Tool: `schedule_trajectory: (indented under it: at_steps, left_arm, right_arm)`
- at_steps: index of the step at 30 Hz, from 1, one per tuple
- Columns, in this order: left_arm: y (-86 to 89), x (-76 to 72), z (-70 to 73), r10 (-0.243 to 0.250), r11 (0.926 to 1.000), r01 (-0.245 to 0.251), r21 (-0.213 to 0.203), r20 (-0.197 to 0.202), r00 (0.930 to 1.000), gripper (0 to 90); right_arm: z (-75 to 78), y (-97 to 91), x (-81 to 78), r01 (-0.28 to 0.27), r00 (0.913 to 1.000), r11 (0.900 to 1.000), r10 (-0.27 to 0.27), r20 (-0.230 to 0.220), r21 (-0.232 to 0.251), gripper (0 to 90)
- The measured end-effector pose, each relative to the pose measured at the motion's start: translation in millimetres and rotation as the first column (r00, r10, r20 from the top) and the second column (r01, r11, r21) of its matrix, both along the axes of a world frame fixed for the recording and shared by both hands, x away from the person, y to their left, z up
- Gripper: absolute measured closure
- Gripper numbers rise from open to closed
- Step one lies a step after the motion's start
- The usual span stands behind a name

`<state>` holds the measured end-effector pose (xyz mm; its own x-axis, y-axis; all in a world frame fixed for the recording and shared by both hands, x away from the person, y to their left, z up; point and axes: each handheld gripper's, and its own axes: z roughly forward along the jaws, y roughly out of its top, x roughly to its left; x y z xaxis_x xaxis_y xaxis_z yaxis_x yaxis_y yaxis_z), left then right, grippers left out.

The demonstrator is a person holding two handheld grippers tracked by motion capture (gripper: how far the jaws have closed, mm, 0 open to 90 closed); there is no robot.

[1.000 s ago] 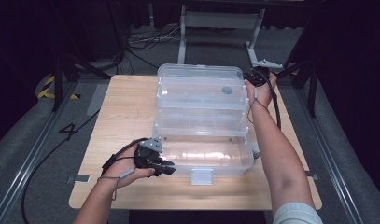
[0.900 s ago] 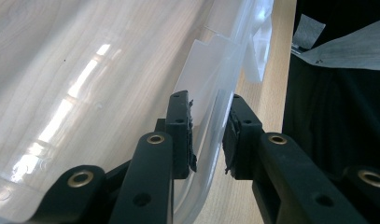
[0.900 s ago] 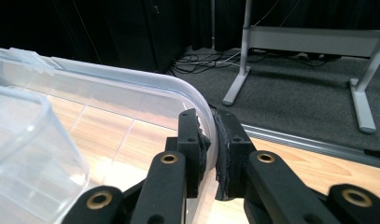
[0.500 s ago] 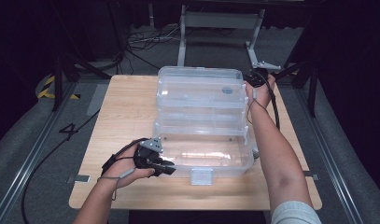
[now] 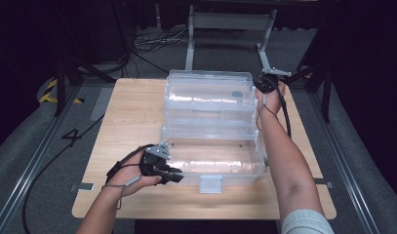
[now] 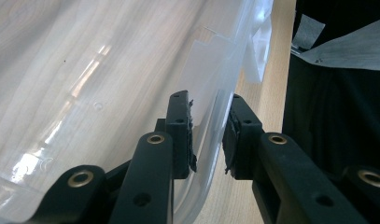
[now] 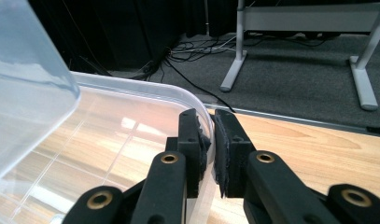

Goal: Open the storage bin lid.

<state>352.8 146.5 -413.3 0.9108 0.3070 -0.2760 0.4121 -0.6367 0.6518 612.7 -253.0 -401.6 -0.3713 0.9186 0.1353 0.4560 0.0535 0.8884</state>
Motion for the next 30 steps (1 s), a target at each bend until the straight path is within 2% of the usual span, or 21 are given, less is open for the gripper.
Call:
schedule_trajectory:
  at_steps: [4, 8, 11, 12, 14, 17, 22, 26, 28, 30]
  left_arm:
    - [-0.1, 0.1, 0.0, 0.001, 1.0, -0.001, -0.001, -0.001, 1.0, 74.6]
    - [-0.6, 0.2, 0.3, 0.005, 1.0, -0.005, 0.002, -0.005, 1.0, 74.5]
    - [-1.6, 1.5, 1.8, 0.01, 0.9998, -0.009, 0.016, -0.025, 0.9997, 74.2]
    - [-2.1, 2.3, 2.5, 0.02, 0.9997, -0.019, 0.016, -0.045, 0.9988, 73.9]
    - [-1.9, 3.7, 5.0, 0.039, 0.9992, -0.04, -0.005, -0.066, 0.997, 68.0]
    - [-0.8, 3.9, 10.3, 0.037, 0.999, -0.038, -0.024, -0.069, 0.997, 66.8]
    - [6.8, 5.5, 20.3, 0.056, 0.9963, -0.059, -0.063, -0.046, 0.9974, 65.8]
    - [14.3, 7.2, 25.5, 0.071, 0.9931, -0.074, -0.091, -0.032, 0.9969, 60.8]
    - [17.6, 8.7, 28.0, 0.087, 0.9906, -0.087, -0.106, -0.009, 0.9962, 58.9]
    - [19.6, 9.3, 29.6, 0.091, 0.9891, -0.091, -0.116, -0.005, 0.9958, 58.0]
  right_arm:
    - [0.8, 0.4, -0.1, -0.007, 1.0, 0.9999, 0.007, 0.0, -0.01, 80.6]
    - [4.0, -2.0, -2.4, -0.017, 0.9997, 0.9999, 0.017, 0.015, -0.001, 72.0]
    - [9.1, -4.6, -5.9, -0.024, 0.9993, 0.9996, 0.024, 0.029, 0.013, 71.1]
    - [11.7, -5.6, -7.4, -0.03, 0.9991, 0.9995, 0.03, 0.031, 0.006, 70.9]
    - [18.7, -7.9, -11.5, -0.042, 0.9982, 0.9991, 0.042, 0.042, 0.002, 70.0]
    - [29.2, -11.5, -18.0, -0.054, 0.9967, 0.9985, 0.054, 0.06, 0.002, 69.1]
    - [44.9, -16.2, -29.5, -0.076, 0.9929, 0.997, 0.074, 0.092, 0.016, 65.9]
    - [55.6, -18.4, -43.6, -0.114, 0.9871, 0.9934, 0.112, 0.115, 0.013, 62.7]
    - [59.4, -20.7, -49.9, -0.126, 0.9845, 0.9918, 0.122, 0.126, 0.02, 62.0]
    - [62.9, -23.8, -56.7, -0.134, 0.9822, 0.9905, 0.129, 0.137, 0.031, 61.5]
